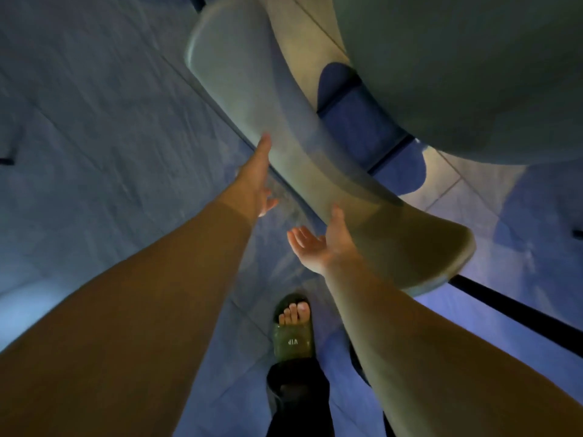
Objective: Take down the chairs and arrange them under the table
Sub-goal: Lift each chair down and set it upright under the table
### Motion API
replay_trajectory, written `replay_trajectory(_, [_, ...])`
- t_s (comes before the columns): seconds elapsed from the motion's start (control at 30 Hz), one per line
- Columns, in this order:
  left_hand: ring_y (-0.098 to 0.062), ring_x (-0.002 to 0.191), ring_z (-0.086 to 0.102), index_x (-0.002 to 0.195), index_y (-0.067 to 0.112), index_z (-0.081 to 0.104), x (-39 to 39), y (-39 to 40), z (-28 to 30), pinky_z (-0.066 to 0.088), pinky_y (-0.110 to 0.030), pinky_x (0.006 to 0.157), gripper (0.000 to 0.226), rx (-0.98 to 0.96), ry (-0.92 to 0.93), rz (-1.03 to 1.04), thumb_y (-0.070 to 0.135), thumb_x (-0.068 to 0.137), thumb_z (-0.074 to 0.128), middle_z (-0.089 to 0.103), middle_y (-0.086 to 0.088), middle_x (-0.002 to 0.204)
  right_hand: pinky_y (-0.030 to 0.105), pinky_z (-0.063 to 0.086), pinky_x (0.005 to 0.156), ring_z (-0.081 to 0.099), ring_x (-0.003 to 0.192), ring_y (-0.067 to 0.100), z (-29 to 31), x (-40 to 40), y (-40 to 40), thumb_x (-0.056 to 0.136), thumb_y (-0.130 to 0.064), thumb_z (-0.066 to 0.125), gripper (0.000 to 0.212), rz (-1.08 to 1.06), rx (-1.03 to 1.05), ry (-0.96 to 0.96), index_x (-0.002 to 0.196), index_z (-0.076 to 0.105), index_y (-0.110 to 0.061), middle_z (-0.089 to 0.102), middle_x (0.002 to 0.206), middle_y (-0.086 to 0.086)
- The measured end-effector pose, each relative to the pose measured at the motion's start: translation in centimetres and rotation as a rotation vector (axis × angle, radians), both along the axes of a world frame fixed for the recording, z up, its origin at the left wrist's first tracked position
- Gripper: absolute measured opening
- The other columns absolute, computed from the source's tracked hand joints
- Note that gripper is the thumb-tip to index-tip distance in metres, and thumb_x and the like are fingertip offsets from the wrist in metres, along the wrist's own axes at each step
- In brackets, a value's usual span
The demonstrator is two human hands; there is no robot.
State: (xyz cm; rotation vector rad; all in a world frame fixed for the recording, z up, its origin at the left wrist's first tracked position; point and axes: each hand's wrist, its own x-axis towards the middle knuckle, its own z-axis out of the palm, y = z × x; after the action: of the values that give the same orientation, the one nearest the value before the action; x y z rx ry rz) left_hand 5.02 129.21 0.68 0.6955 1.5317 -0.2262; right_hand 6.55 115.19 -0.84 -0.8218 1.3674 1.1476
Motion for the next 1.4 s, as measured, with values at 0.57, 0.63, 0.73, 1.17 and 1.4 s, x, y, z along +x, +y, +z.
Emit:
replay_trajectory(0.57, [-0.013, 0.102, 0.060, 0.141, 0.015, 0.047, 2.4, -0.9, -9.9, 0.046, -0.024, 0.074, 0.074, 0.021, -0.133, 0.052, 0.066, 0.088, 0.049, 0.058, 0.003, 0.128, 0.030, 0.048, 0.093, 0.062, 0.104, 0.018, -7.9, 0.0, 1.6, 0.080, -0.064, 0.064, 0.082, -0.334, 0.006, -0.138, 0.136, 0.051, -0.006, 0.057, 0.100, 0.006])
replay_trajectory(0.63, [-0.012, 0.086, 0.059, 0.137, 0.017, 0.048, 2.4, -1.1, -9.3, 0.047, -0.026, 0.073, 0.078, -0.029, -0.096, 0.092, 0.071, 0.082, 0.054, 0.058, 0.003, 0.121, 0.030, 0.045, 0.098, 0.058, 0.123, 0.021, -7.3, 0.2, 0.8, 0.081, -0.063, 0.065, 0.083, -0.338, -0.027, -0.120, 0.138, 0.048, -0.005, 0.058, 0.104, 0.007])
replay_trajectory(0.73, [-0.013, 0.092, 0.060, 0.133, 0.020, 0.047, 2.0, -2.3, -8.4, 0.049, -0.029, 0.084, 0.078, -0.036, -0.053, 0.105, 0.074, 0.077, 0.056, 0.056, 0.002, 0.126, 0.029, 0.045, 0.102, 0.058, 0.123, 0.022, -6.0, 0.1, -0.9, 0.081, -0.063, 0.065, 0.085, -0.321, -0.071, -0.117, 0.138, 0.049, -0.002, 0.062, 0.117, 0.009])
replay_trajectory(1.17, [-0.019, 0.103, 0.062, 0.125, 0.022, 0.053, 1.9, -7.6, 2.6, 0.055, -0.033, 0.078, 0.067, -0.064, -0.055, 0.108, 0.070, 0.079, 0.059, 0.060, -0.001, 0.118, 0.024, 0.051, 0.086, 0.067, 0.083, 0.013, 4.8, 1.1, -5.4, 0.070, -0.071, 0.070, 0.084, -0.264, -0.304, -0.168, 0.140, 0.051, -0.031, 0.065, 0.126, -0.003])
replay_trajectory(1.4, [-0.022, 0.123, 0.057, 0.138, 0.017, 0.050, 2.6, -7.7, 9.1, 0.047, -0.032, 0.102, 0.074, -0.014, -0.103, 0.001, 0.065, 0.083, 0.059, 0.060, 0.002, 0.133, 0.022, 0.057, 0.065, 0.074, 0.080, 0.016, 12.1, 2.3, -6.2, 0.059, -0.078, 0.072, 0.088, -0.212, -0.366, -0.207, 0.126, 0.058, -0.024, 0.074, 0.103, 0.001])
